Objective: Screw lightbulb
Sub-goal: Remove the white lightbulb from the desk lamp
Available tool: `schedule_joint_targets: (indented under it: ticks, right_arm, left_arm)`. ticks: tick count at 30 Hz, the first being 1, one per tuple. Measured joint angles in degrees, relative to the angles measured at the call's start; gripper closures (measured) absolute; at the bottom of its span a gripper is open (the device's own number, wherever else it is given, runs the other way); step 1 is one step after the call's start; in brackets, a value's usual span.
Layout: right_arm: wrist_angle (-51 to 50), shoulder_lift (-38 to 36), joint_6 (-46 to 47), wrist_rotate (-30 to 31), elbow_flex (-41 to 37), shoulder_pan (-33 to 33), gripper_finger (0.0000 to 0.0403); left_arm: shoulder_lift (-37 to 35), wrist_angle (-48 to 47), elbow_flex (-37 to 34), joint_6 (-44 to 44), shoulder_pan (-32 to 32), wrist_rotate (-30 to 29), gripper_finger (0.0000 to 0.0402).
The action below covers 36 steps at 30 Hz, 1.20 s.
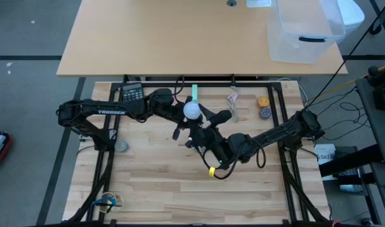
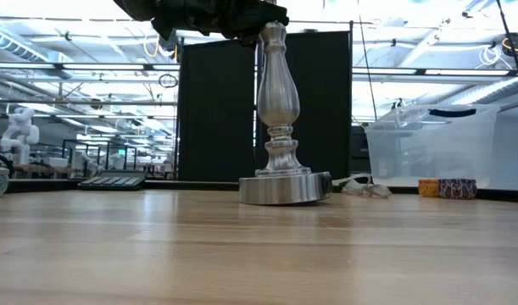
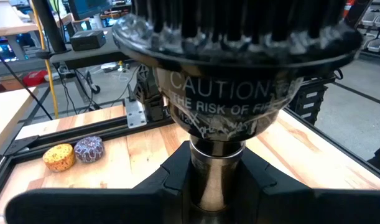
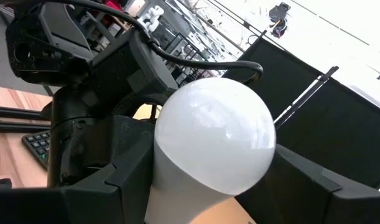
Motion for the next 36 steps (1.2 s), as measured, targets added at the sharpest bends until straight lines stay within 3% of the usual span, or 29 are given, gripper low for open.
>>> schedule_joint_targets:
  ticks: [22, 36]
  right_arm:
    - [0.2, -0.28, 0.23, 1.16, 0.0, 0.02, 0.0152]
    - [0.49, -0.79, -1.34, 3.5, -0.09, 0.07, 0.0159]
  left_arm:
    - [-0.61, -3.93, 0.33, 1.5, 2.16, -1.58, 0.0328]
    - [-5.33, -14.32, 0.28, 4.99, 3.08, -5.88, 0.0328]
